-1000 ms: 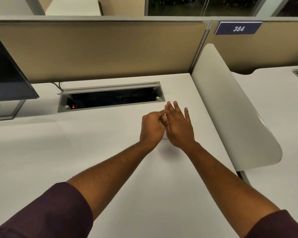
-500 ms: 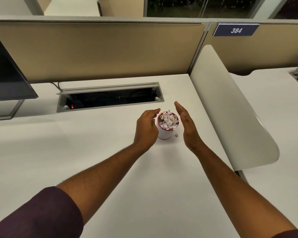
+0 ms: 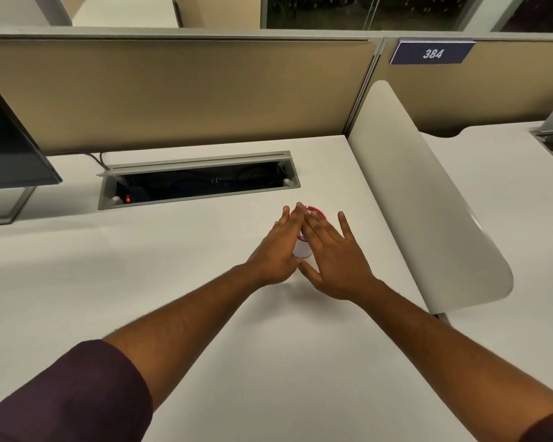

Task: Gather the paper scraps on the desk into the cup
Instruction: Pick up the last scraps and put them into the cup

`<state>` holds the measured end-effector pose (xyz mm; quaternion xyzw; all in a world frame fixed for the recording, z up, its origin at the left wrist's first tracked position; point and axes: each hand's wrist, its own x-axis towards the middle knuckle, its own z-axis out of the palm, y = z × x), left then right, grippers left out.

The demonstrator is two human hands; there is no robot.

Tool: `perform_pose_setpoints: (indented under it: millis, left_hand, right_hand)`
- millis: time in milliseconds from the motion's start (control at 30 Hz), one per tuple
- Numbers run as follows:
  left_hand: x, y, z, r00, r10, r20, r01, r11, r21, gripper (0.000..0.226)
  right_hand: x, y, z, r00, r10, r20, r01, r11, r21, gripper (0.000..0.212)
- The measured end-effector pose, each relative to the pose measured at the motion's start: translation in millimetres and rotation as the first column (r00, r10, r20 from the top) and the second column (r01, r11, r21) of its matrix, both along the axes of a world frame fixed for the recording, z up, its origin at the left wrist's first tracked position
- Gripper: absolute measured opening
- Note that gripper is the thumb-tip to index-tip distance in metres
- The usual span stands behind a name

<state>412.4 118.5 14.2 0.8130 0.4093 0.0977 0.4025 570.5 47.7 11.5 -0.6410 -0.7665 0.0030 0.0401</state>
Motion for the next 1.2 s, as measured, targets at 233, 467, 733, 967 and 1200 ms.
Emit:
perform_pose_setpoints:
  millis: [233, 467, 733, 967, 1200]
  left_hand:
    - [-2, 0, -6, 0.994, -0.070, -0.089, 0.086, 0.980, 0.181, 0.103]
    - [-3, 2, -2, 0.992, -0.067, -0.106, 0.086, 0.979, 0.183, 0.106]
    - [-6, 2, -4, 0.998, 0.017, 0.060, -0.018, 1.000, 0.012, 0.096]
    - [-2, 3, -7, 0.976, 0.117, 0.183, -0.117, 0.993, -0.012, 0.100]
    - [14, 11, -12, 0.957, 0.231, 0.174, -0.222, 0.972, -0.072, 0.109]
  right_hand:
    - [-6, 25, 22, 0.980, 0.098, 0.175, -0.061, 0.977, -0.205, 0.094]
    - [-8, 55, 41, 0.959, 0.194, 0.206, -0.067, 0.863, -0.501, 0.093]
    - [-4, 35, 51, 0.977, -0.031, -0.212, -0.063, 0.905, -0.420, 0.071]
    - [1, 26, 55, 0.841, -0.192, -0.506, 0.139, 0.980, -0.142, 0.051]
    - [16, 24, 17, 0.473, -0.402, -0.784, 0.614, 0.789, -0.034, 0.043]
